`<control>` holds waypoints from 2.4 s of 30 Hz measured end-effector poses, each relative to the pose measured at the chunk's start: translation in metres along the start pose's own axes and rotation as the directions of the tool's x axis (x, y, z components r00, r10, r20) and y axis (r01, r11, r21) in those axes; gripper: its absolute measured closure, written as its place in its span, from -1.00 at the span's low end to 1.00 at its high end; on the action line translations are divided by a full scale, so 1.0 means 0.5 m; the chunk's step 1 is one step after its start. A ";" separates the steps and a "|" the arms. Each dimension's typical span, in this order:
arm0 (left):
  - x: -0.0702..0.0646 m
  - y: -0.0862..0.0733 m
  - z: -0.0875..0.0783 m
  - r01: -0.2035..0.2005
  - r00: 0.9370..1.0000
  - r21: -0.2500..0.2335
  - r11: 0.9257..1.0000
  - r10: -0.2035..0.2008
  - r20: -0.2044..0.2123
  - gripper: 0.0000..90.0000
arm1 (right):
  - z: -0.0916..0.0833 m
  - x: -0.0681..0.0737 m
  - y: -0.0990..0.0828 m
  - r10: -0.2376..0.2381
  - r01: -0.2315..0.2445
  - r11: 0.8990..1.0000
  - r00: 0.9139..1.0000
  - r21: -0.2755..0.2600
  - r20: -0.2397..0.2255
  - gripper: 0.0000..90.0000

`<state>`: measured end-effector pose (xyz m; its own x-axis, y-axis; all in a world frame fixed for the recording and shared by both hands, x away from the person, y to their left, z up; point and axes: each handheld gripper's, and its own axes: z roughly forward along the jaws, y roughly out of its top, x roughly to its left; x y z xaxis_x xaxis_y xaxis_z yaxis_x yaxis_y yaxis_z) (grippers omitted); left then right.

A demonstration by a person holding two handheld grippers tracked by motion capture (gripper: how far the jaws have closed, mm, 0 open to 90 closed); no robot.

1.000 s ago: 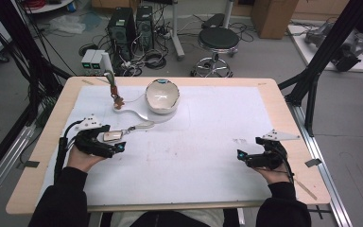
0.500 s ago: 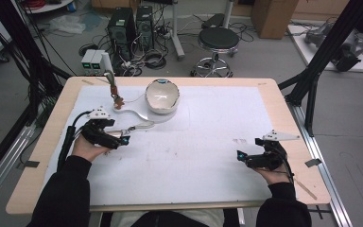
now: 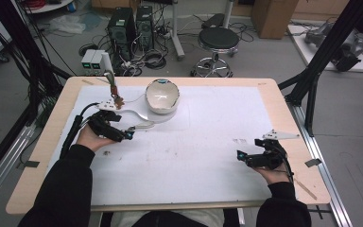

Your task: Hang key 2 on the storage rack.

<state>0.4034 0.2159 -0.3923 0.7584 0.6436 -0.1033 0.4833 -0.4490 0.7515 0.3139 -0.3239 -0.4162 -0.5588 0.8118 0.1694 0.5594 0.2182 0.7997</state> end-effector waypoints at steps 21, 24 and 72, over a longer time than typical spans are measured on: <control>0.027 0.077 0.067 -0.091 0.996 0.167 0.982 0.085 0.041 -0.85 | 0.005 -0.007 0.002 0.007 -0.007 1.000 1.000 -0.002 -0.010 -0.99; 0.032 0.086 0.079 -0.104 0.994 0.192 0.976 0.095 0.055 -0.84 | 0.004 -0.006 0.002 0.005 -0.005 1.000 1.000 -0.003 -0.010 -0.99; 0.045 0.078 0.172 -0.210 0.976 0.308 0.928 0.178 0.129 0.85 | 0.005 -0.004 0.001 0.007 -0.007 1.000 1.000 -0.002 -0.017 -0.99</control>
<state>0.4769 0.1594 -0.4215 0.8821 0.4683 -0.0513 0.4243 -0.7425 0.5184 0.3166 -0.3239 -0.4175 -0.5649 0.8042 0.1848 0.5625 0.2114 0.7993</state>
